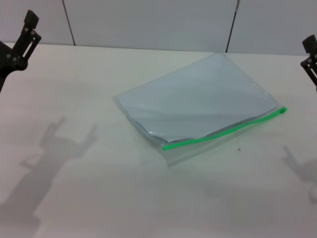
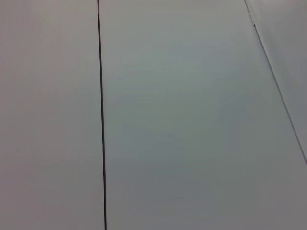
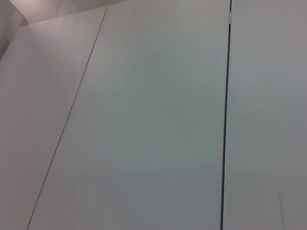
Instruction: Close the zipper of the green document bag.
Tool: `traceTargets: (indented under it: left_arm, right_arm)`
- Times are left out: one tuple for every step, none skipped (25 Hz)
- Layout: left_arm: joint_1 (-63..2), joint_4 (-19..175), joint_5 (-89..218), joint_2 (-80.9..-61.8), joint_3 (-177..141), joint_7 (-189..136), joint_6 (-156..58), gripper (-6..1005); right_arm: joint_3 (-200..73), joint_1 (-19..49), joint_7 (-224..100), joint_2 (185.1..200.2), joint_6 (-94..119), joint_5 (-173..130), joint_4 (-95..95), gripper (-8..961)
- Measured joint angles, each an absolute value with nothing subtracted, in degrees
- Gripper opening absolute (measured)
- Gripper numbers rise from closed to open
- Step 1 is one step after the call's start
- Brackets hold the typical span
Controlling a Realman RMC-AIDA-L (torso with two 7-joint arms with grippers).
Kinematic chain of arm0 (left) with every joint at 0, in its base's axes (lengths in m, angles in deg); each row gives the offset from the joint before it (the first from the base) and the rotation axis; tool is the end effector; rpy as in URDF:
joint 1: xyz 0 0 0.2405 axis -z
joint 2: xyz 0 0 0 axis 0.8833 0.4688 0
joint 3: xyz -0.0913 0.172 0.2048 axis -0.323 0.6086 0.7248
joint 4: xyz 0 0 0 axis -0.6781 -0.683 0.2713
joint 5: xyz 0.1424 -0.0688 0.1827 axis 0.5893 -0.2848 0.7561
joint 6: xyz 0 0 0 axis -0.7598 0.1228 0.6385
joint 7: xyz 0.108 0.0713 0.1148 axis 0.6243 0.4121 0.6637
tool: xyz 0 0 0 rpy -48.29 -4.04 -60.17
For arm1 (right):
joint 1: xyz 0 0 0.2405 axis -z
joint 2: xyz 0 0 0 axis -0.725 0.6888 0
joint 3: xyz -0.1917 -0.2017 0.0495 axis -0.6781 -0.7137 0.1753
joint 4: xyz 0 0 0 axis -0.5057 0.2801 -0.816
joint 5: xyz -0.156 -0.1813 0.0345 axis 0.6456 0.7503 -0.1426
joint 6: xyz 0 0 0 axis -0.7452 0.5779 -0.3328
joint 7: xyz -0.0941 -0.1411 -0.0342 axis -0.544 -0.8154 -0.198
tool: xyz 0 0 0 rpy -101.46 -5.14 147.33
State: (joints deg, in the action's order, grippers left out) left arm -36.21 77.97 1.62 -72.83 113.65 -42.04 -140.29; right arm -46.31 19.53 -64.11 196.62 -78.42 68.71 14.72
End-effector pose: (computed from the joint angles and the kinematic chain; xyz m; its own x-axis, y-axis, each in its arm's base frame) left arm -0.3264 0.3512 0.0290 0.5644 -0.4823 0.6699 0.6276 -0.2765 -0.7278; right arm 0.2830 0.3424 -0.0264 0.5882 0.5133 -0.6250 -0.5114 -0.3627 -0.7791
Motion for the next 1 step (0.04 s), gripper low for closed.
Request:
traceTargets:
  left_arm:
    - [-36.2, 78.0, 1.6, -72.83, 113.7, -42.0, -140.3, 865]
  right_arm:
    - [-46.3, 19.5, -64.1, 196.62, -78.4, 68.7, 14.7, 886]
